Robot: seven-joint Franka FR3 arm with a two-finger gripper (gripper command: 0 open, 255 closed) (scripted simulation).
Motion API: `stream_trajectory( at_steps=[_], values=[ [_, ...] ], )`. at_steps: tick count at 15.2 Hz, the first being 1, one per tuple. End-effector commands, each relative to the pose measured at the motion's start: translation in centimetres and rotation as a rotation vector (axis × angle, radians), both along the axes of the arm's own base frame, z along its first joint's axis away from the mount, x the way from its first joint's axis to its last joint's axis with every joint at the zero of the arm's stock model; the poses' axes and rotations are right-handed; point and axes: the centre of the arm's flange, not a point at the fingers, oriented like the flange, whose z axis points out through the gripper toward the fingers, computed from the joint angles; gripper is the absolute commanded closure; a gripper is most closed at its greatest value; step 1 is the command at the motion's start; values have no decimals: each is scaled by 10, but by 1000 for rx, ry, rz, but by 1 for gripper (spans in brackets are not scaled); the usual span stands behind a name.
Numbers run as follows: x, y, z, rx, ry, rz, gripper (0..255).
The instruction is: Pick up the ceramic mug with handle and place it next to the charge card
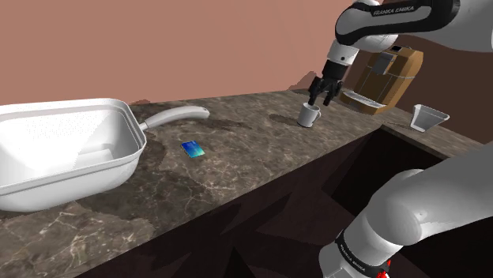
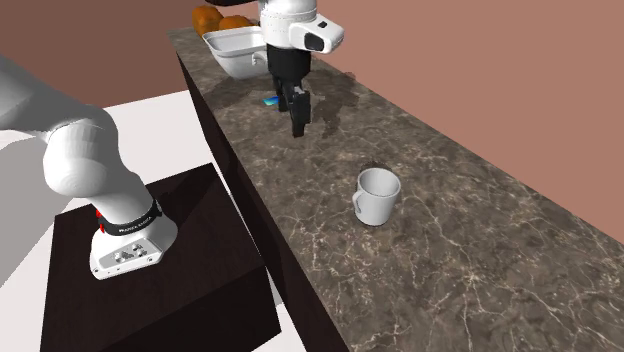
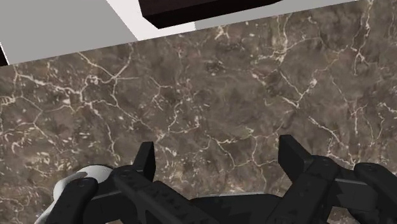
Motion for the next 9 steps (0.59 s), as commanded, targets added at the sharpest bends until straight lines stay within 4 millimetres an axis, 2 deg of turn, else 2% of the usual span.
stream_trajectory(
  at_steps=[1,9],
  values=[
    [12,-25,-7,-2,-1,4,0],
    [55,-115,-40,-1,-5,13,0]
  ],
)
